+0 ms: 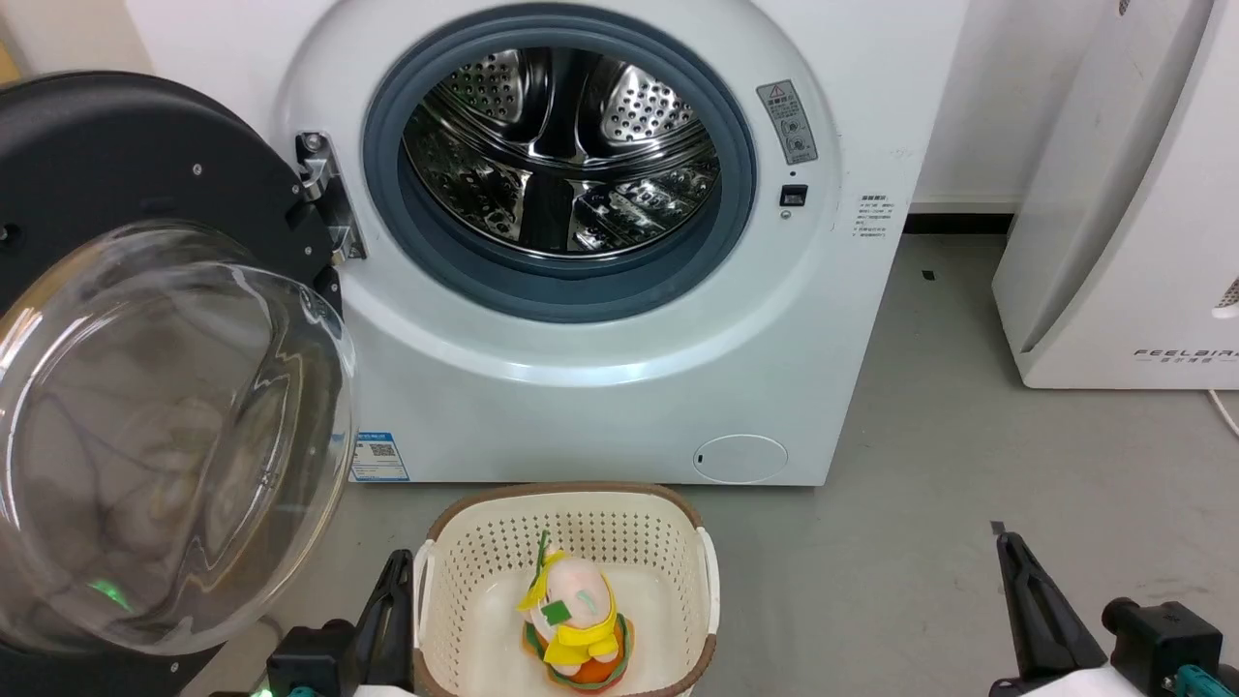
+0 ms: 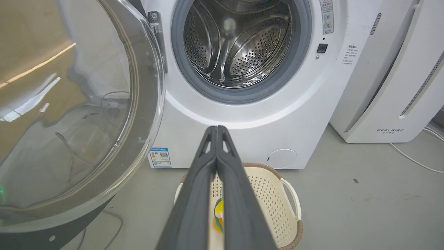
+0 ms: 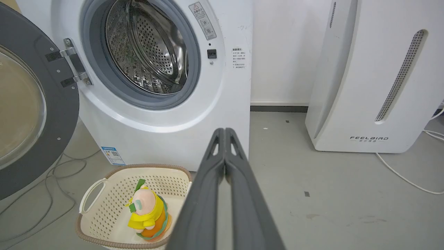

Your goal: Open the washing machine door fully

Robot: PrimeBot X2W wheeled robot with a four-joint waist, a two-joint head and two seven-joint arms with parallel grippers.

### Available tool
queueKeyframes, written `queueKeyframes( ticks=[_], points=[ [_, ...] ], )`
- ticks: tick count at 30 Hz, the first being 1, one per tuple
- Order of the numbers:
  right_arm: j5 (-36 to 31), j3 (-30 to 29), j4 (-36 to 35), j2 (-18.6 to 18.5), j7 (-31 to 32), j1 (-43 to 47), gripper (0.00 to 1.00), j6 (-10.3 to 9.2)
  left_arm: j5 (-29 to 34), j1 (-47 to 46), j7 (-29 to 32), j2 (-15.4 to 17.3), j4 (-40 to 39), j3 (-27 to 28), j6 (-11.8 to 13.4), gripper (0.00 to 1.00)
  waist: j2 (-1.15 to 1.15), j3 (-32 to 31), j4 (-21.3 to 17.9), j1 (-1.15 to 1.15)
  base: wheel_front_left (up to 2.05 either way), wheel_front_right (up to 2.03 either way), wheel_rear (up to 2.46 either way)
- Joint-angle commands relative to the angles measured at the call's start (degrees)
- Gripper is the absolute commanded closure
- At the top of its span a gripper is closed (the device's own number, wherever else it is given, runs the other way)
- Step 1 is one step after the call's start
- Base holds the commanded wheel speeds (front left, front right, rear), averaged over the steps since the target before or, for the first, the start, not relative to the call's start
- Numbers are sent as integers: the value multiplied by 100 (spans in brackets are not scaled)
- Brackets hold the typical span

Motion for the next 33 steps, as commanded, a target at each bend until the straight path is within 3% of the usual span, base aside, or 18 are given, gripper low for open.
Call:
queueKeyframes(
  ticks=[1,33],
  points=[
    [-62,16,-12,2,12,-72,100,1,36,-108,22,-17,-34,16,-10,100,0,2,-1,0,0,0,0],
    [-254,100,-23,3,176,-269,100,2,257,-252,332,-57,-197,182,-83,100,0,69,-49,0,0,0,0]
  ],
)
